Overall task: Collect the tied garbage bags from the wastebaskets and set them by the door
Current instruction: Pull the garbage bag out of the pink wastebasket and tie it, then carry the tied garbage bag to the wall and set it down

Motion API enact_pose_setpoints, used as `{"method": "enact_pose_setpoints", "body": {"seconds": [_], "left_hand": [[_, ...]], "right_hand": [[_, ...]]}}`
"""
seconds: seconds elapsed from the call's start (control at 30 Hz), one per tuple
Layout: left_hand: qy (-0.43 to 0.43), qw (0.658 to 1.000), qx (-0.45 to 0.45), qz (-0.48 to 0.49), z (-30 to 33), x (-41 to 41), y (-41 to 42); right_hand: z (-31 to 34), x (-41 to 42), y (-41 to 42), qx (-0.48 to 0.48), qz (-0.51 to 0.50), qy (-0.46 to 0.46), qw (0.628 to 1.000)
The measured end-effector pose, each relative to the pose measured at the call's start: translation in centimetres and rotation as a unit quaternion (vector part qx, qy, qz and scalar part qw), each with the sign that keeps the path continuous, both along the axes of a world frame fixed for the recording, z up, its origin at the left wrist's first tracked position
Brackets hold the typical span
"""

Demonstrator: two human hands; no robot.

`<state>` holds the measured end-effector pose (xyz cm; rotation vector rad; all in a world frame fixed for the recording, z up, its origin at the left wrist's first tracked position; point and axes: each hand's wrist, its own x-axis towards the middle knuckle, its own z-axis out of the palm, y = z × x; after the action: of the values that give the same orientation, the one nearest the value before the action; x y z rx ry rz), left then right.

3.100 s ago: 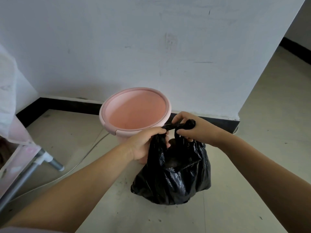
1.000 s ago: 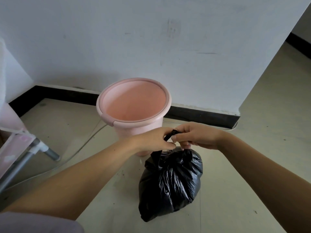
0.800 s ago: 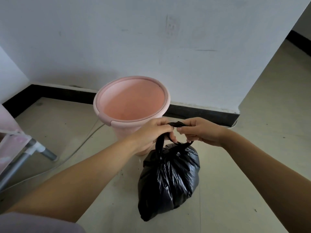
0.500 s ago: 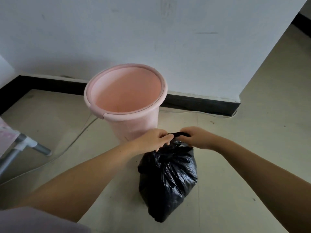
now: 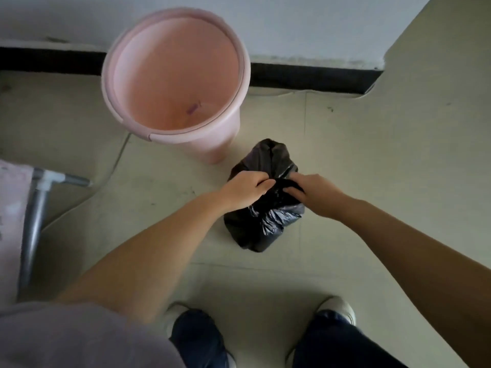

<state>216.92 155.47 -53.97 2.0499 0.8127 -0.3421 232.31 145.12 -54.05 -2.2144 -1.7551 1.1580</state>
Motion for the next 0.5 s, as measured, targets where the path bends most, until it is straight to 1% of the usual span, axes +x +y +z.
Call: {"method": "enact_pose_setpoints", "body": {"seconds": [0.1,0.23,0.4,0.5], "left_hand": [[0.015,1.0,0.003,0.003,4.2,0.0,-0.3],[0.031,0.999,-0.035,-0.008,11.3,-1.9,-1.3],[0.05,0.997,-0.044,-0.05,21.7,-4.5,-2.1],[0.069,0.996,-0.043,-0.046,28.7,-6.3,-2.7]], "right_hand": [[4.1,0.4,0.3,0.001,0.016,-0.016,1.0],[11.1,-0.8,0.1,-0.024,0.06,-0.03,0.997],[21.7,-3.2,-0.6,-0.063,0.104,-0.047,0.991],[28.9,-4.9,-0.8,-0.07,0.136,-0.051,0.987]]}}
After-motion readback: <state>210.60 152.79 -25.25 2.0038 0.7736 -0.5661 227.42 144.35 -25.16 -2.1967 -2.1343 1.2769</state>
